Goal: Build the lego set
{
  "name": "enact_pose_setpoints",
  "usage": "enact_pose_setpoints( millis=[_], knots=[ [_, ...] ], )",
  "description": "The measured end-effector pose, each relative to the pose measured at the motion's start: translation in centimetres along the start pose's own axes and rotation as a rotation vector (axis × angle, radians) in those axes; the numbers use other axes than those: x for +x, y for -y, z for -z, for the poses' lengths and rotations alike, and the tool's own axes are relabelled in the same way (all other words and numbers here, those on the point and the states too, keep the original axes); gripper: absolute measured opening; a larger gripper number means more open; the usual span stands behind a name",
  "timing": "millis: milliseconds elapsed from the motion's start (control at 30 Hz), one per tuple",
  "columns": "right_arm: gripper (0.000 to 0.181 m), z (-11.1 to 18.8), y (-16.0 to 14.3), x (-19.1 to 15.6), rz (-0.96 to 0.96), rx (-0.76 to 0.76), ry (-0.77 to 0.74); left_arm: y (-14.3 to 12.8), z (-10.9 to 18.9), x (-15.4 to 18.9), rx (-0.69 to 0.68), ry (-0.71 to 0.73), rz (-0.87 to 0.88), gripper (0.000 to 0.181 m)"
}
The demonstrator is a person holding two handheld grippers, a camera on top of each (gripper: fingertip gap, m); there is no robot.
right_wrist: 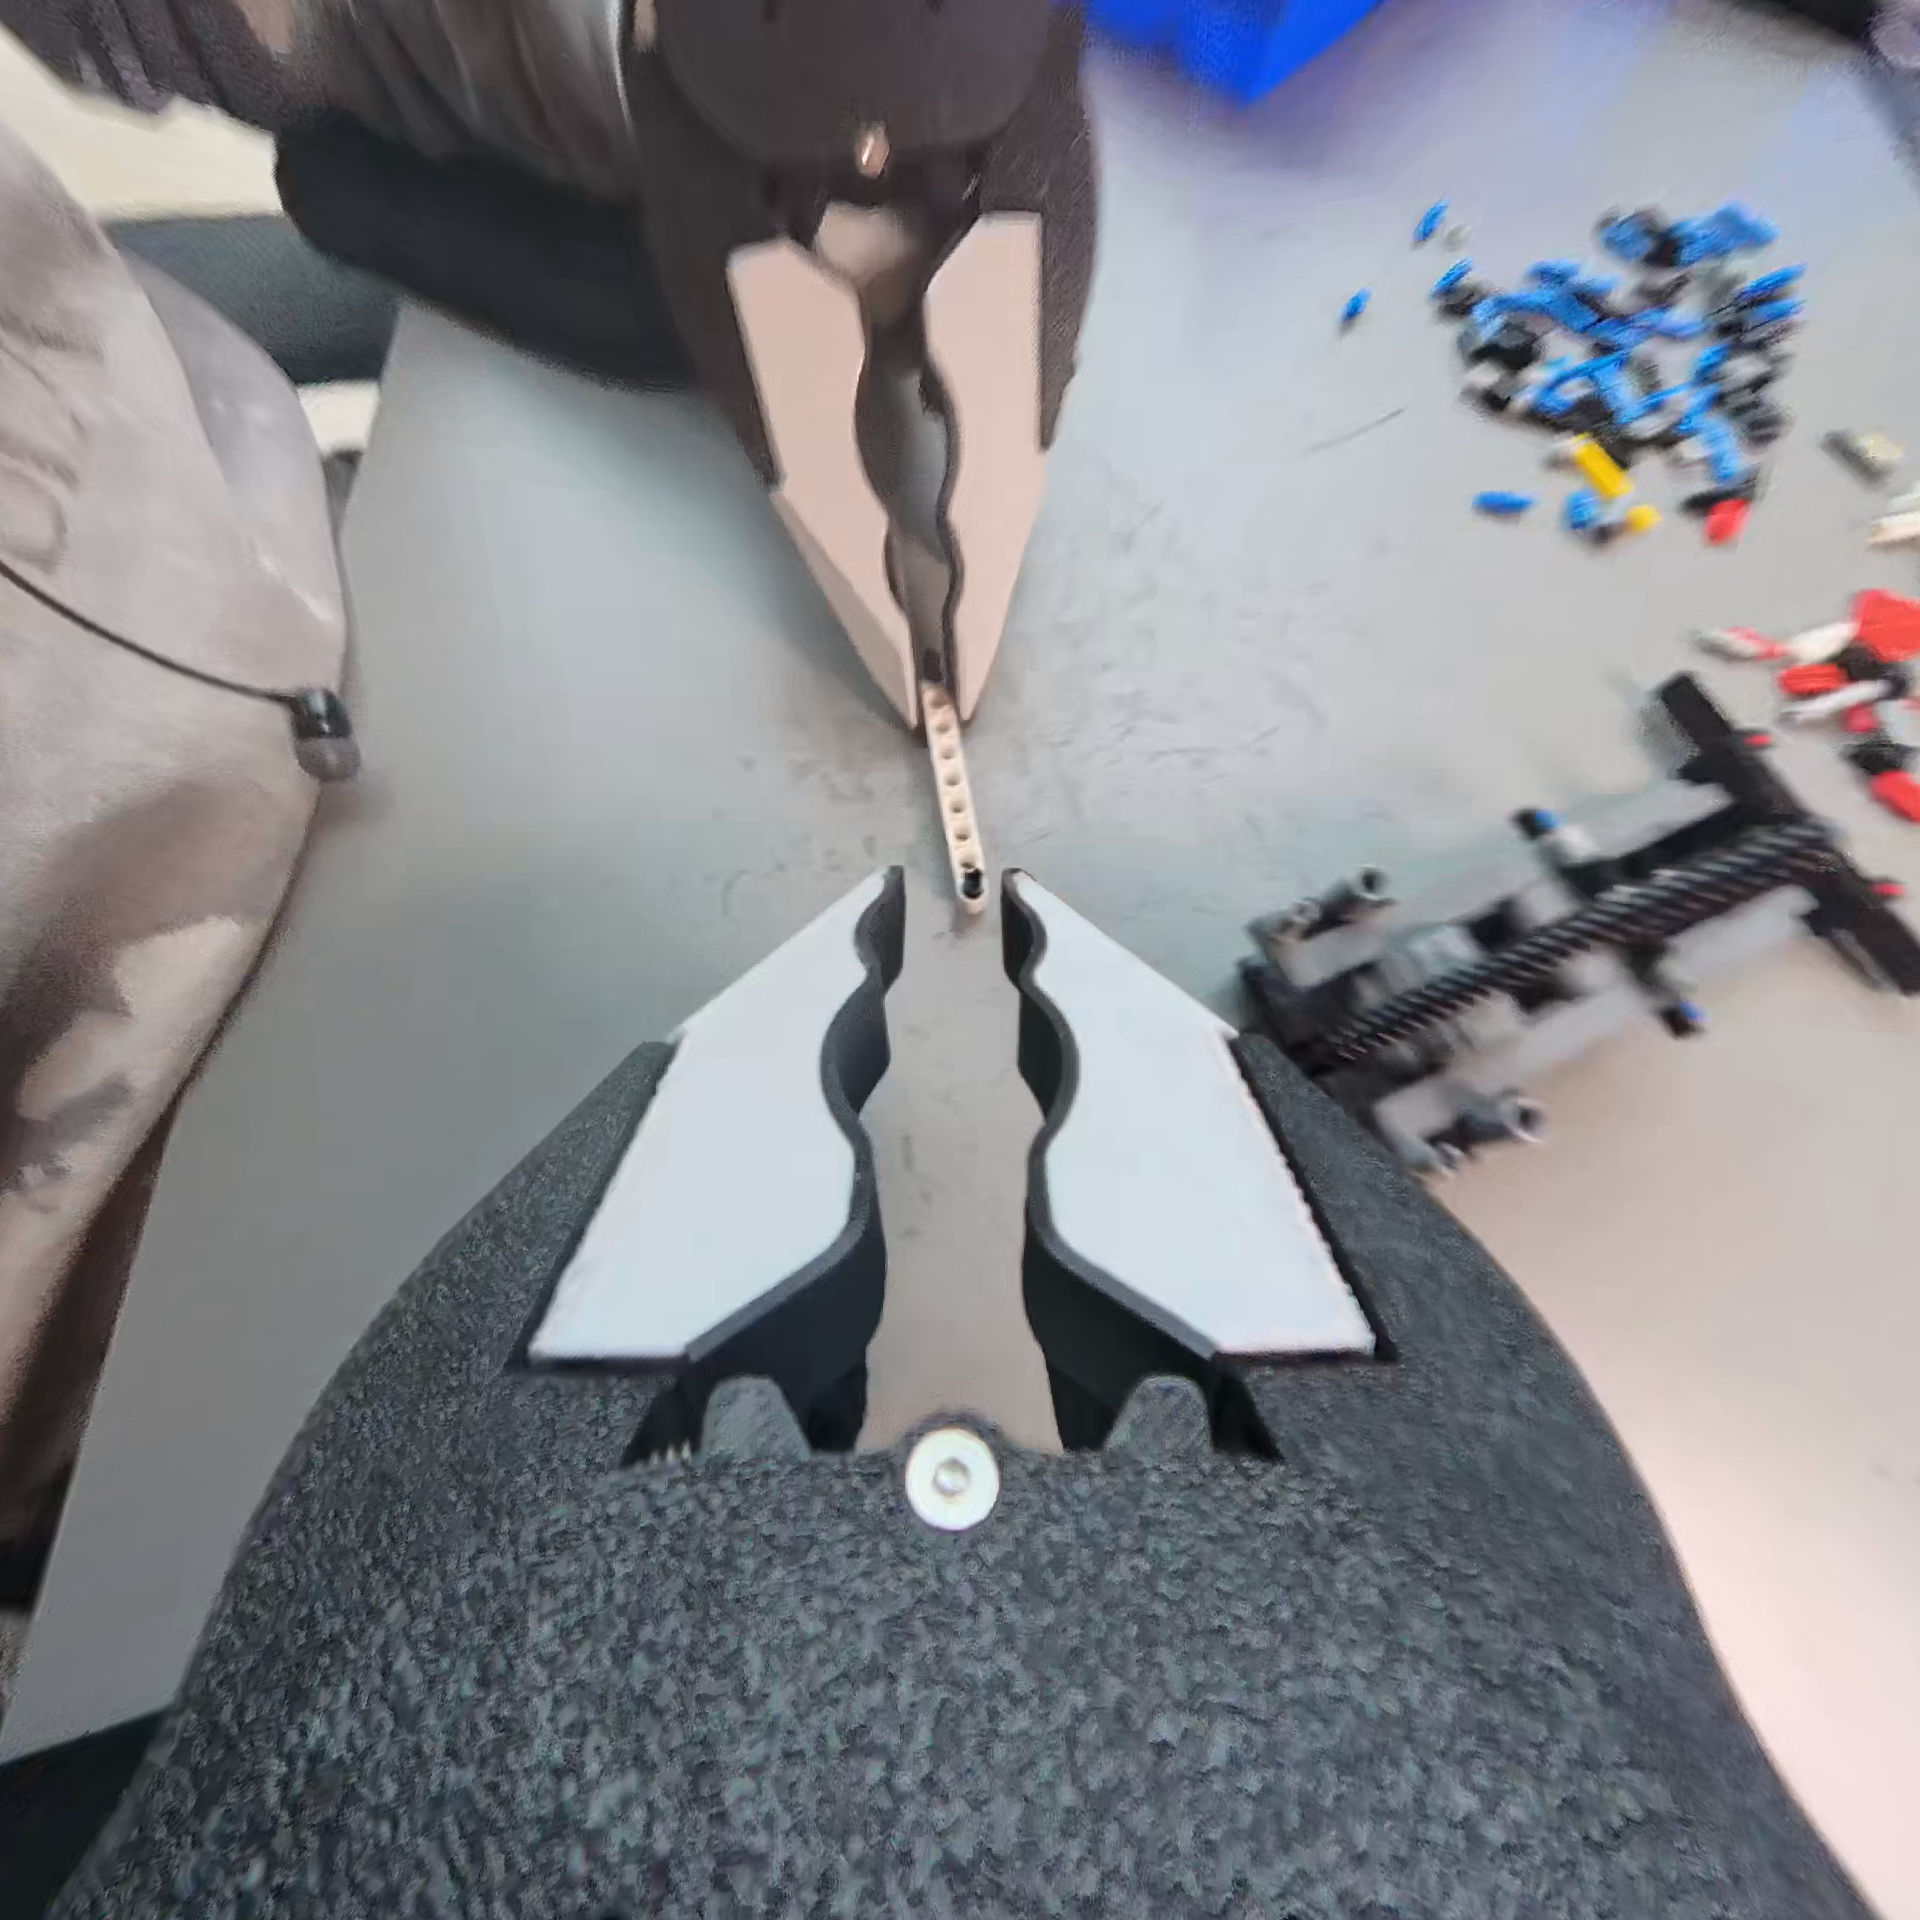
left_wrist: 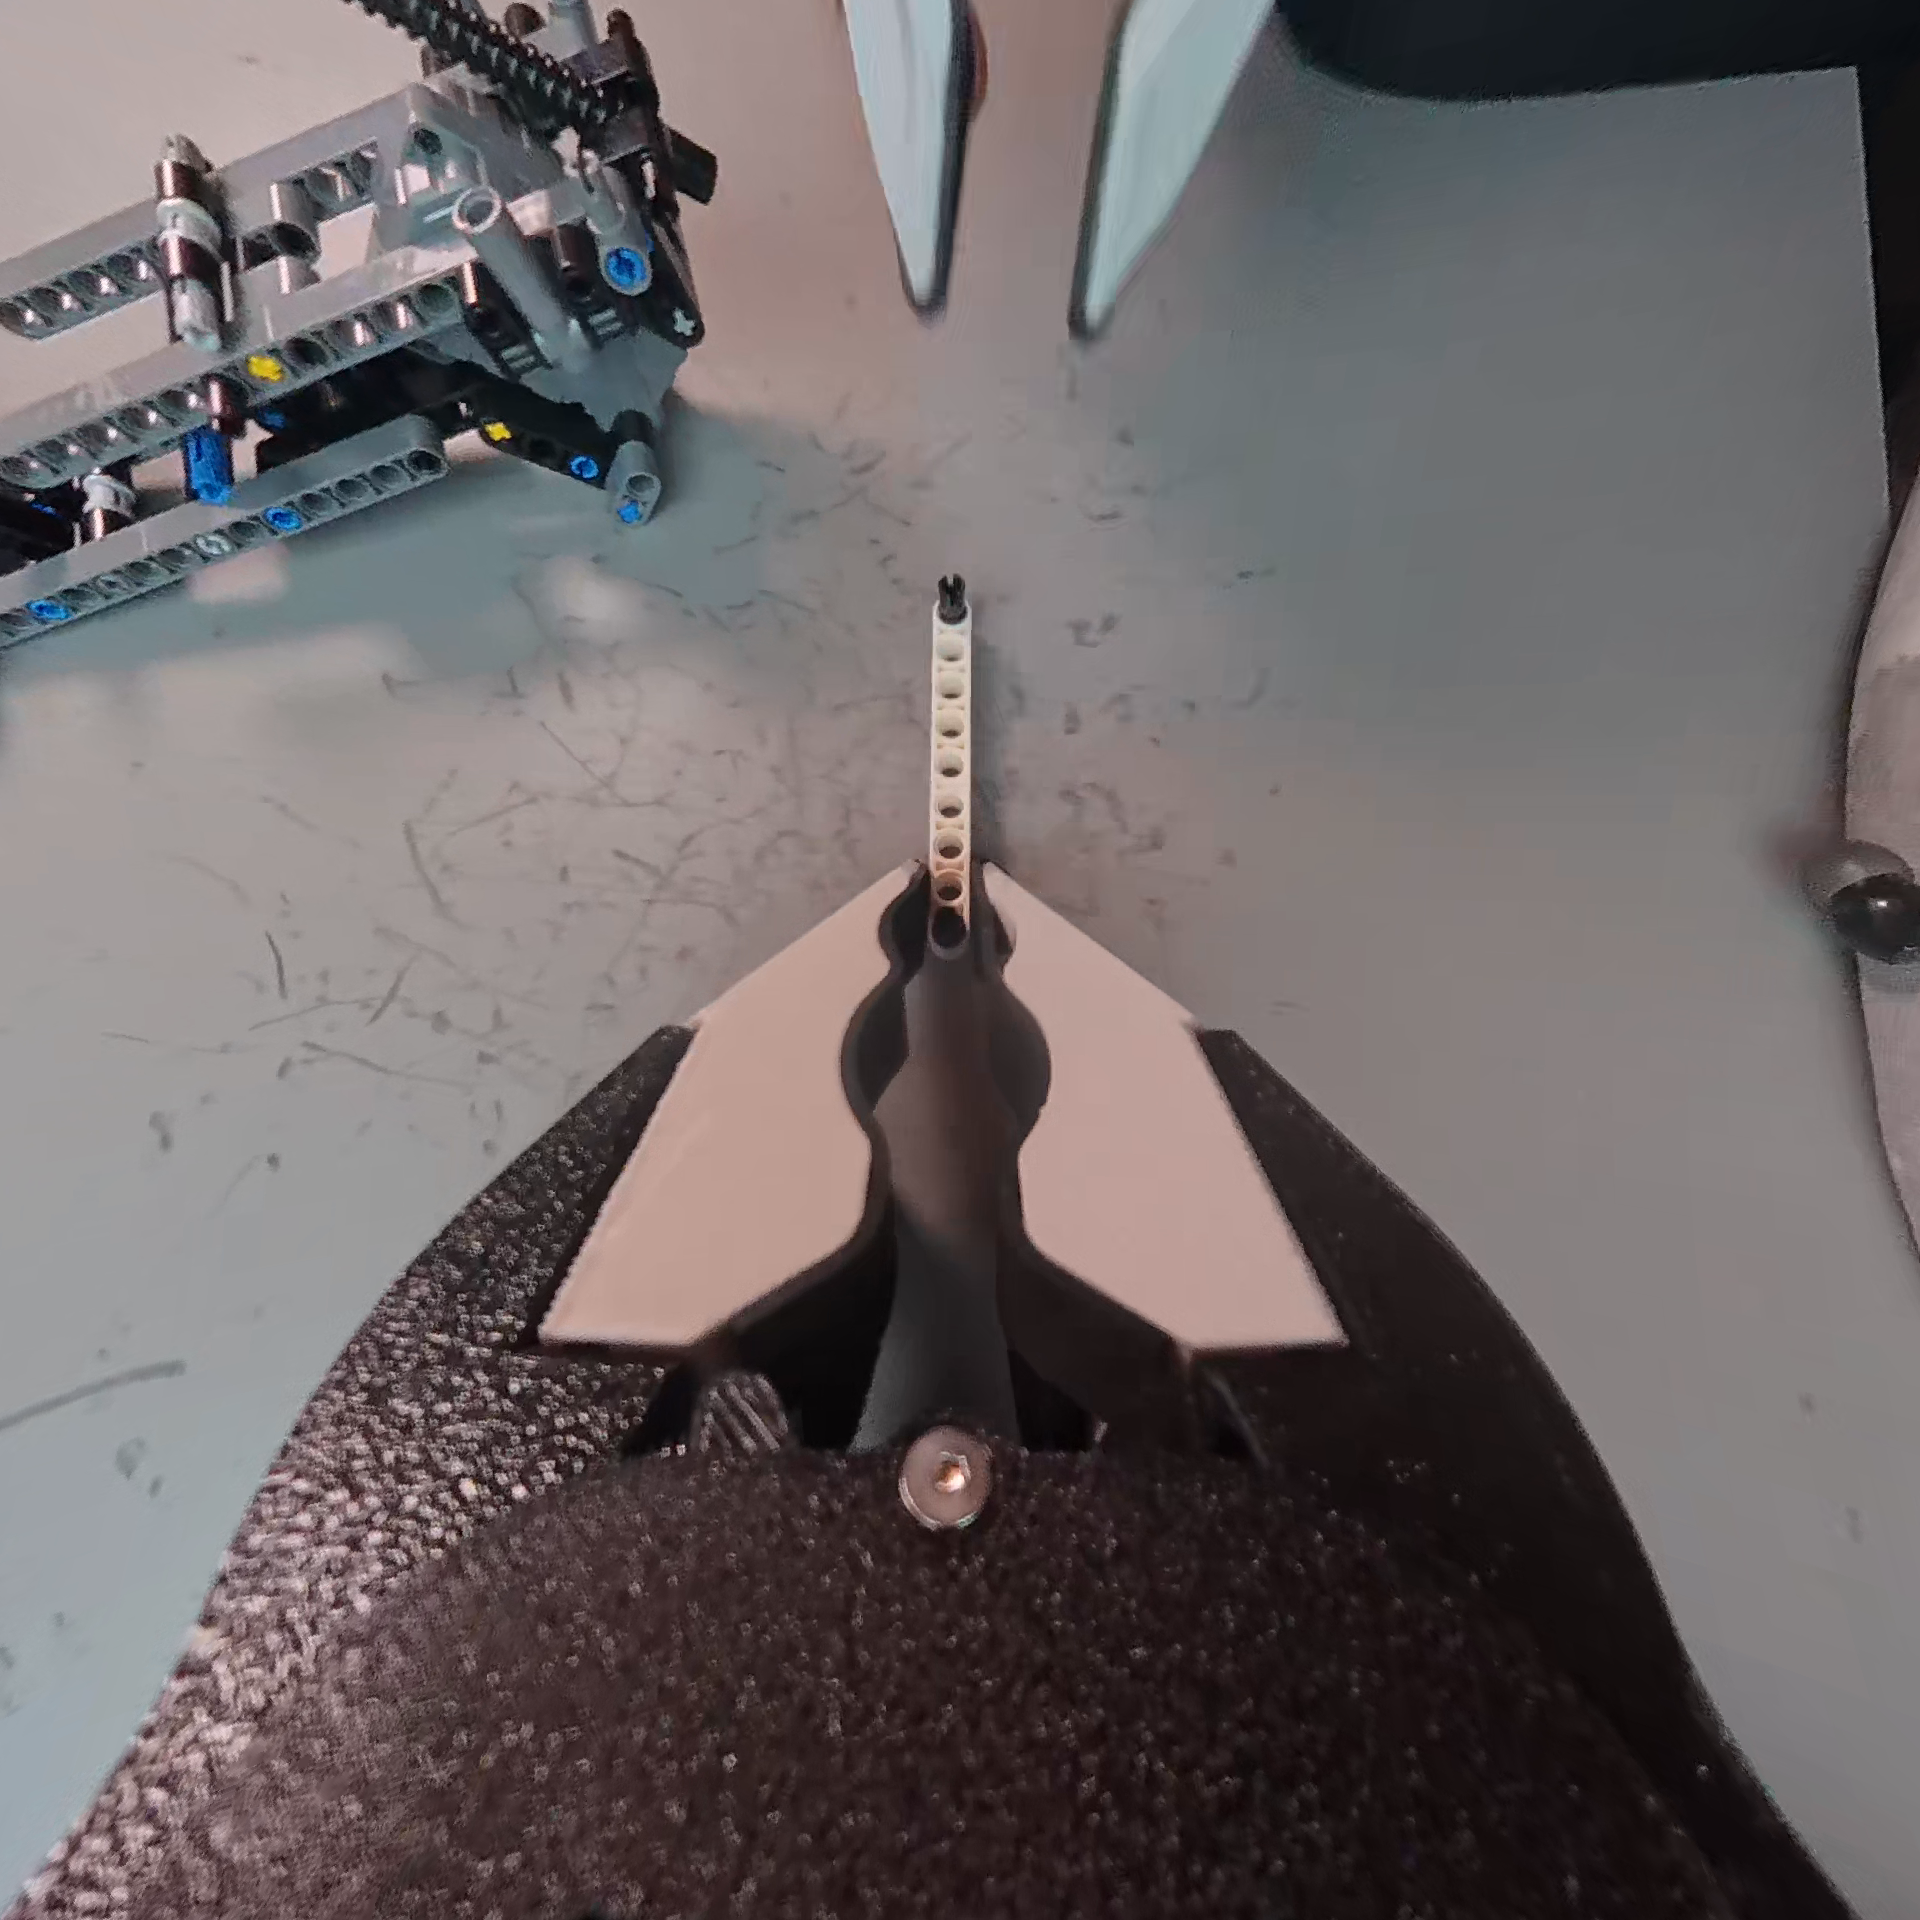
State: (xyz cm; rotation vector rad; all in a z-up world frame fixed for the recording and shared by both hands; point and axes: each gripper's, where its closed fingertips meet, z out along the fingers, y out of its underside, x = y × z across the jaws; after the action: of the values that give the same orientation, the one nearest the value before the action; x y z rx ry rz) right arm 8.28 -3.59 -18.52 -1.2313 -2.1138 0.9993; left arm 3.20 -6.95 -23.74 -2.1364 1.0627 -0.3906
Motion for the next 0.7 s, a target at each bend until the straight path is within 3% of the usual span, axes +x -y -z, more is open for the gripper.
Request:
enact_pose_setpoints(
  millis=[67,167,233,367,567,700],
  knots=[
    [0.018,3.4,1.4,2.4,-0.048,0.104,-0.103,-0.2,0.3,-0.4,0.01,0.009,0.02,0.009],
    [0.033,6.0,-1.0,6.3,-0.056,0.045,-0.305,0.6,1.0,-1.0,0.073,0.013,0.065,0.009],
    [0.056,5.6,-2.9,7.8,-0.076,-0.004,-0.344,1.5,1.6,-1.5,0.132,0.014,0.085,0.009],
    [0.081,2.3,-3.8,8.8,-0.028,-0.033,-0.298,2.9,2.5,-2.1,0.224,0.034,0.098,0.009],
    [0.06,-0.5,-2.4,8.7,0.028,-0.025,-0.23,4.1,3.4,-2.8,0.308,0.063,0.099,0.009],
    [0.06,-1.7,-1.5,7.7,0.032,-0.067,-0.281,4.4,3.9,-3.0,0.338,0.06,0.106,0.009]
  ],
)
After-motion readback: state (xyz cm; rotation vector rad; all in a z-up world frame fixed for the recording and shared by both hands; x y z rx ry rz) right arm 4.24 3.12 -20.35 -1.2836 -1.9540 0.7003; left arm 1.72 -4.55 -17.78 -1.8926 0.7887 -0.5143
